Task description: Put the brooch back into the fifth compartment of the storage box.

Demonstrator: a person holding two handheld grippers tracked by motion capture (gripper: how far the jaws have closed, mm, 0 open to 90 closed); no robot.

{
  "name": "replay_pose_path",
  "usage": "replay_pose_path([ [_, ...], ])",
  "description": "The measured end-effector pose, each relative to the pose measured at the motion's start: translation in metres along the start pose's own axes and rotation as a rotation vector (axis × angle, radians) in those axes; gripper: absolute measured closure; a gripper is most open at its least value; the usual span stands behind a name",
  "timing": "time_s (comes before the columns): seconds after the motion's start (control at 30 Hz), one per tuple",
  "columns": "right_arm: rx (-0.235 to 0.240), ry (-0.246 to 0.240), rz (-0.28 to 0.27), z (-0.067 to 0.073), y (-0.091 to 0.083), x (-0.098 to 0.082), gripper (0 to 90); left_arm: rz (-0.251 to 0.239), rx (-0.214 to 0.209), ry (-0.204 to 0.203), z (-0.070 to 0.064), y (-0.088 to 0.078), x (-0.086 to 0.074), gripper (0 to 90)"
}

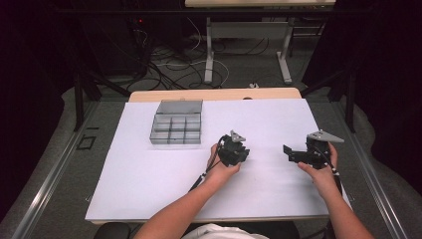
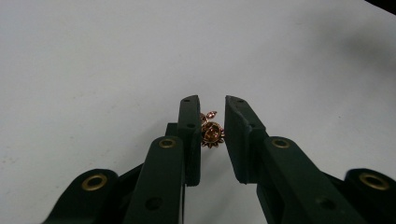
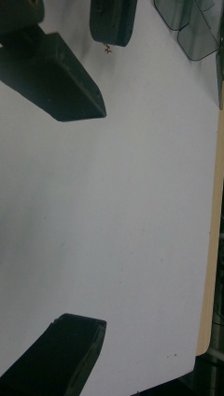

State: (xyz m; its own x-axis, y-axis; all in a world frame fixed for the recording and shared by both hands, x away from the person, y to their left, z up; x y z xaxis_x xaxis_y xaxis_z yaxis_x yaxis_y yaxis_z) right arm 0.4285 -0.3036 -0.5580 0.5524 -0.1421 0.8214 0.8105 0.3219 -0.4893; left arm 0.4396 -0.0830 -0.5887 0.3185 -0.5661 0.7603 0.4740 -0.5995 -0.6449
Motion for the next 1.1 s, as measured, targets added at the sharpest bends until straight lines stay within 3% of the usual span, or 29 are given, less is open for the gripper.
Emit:
replay_pose_path([
  [0.5,-0.009,-0.001,-0.005,-0.001,0.000,0.000,0.5,-0.024,0.067,-0.066,0.037,-0.018,0.000,76.6],
  [0.6,-0.007,-0.002,0.000,-0.001,0.000,0.000,0.5,-0.027,0.073,-0.097,0.044,-0.023,-0.001,76.6],
  [1.1,-0.009,0.008,-0.001,-0.001,-0.001,0.000,0.5,-0.031,0.136,-0.145,0.076,-0.044,-0.011,76.7],
])
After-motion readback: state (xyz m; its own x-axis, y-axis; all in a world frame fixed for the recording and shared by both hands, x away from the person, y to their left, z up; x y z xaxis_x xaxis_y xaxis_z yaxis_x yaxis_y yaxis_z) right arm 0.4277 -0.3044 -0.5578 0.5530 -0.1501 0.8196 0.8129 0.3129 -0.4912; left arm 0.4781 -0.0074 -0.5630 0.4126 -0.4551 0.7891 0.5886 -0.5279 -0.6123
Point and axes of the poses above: each handheld gripper's, and its own axes: y roughly forward along the jaws, x roughly out of its top, z roughly to its left, the point moved 7 cm from there along y, roughly forward along the jaws, and after that the axes turned 15 degrees about y, right-handed, at the moved point
